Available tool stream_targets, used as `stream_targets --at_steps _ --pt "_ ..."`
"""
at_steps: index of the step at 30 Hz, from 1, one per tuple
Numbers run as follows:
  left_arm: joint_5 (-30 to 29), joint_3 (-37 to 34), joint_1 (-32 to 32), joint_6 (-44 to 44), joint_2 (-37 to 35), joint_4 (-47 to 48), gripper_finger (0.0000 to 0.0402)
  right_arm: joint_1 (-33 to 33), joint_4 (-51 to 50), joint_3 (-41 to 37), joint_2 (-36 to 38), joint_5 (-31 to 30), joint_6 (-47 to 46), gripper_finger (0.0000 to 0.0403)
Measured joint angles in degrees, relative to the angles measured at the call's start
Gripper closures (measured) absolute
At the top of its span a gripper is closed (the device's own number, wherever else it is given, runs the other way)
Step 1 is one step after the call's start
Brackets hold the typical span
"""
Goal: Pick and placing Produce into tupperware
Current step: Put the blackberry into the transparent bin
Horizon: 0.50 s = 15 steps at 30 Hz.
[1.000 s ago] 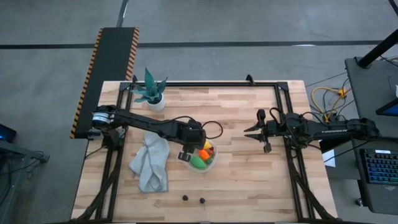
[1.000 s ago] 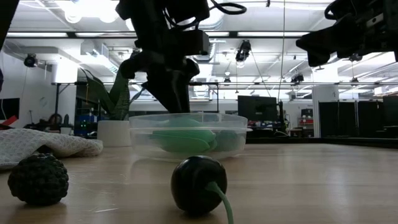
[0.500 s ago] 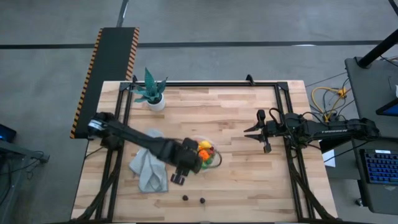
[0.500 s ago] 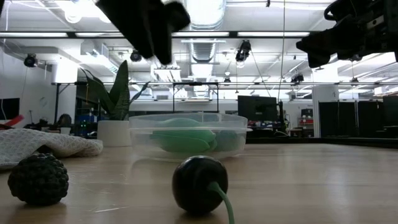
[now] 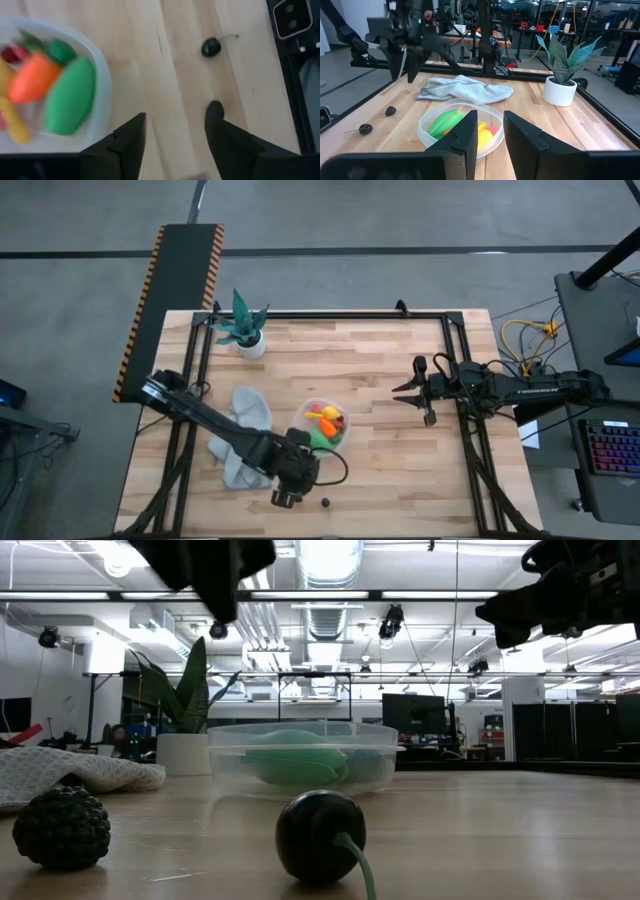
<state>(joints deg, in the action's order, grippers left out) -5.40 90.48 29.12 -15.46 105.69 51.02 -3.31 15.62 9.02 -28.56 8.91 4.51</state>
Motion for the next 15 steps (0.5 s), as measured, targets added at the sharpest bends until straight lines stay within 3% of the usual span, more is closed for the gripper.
stream_targets --at_steps 6,15 --pt "8.2 -0.1 -0.3 -4.1 4.3 0.5 0.0162 0.0 0.1 0.0 0.0 0.0 -0.7 0.0314" --pt "12.4 1.1 1.1 -8.7 9.4 1.0 0.0183 0.0 1.5 0.0 0.0 -0.1 0.3 0.0327"
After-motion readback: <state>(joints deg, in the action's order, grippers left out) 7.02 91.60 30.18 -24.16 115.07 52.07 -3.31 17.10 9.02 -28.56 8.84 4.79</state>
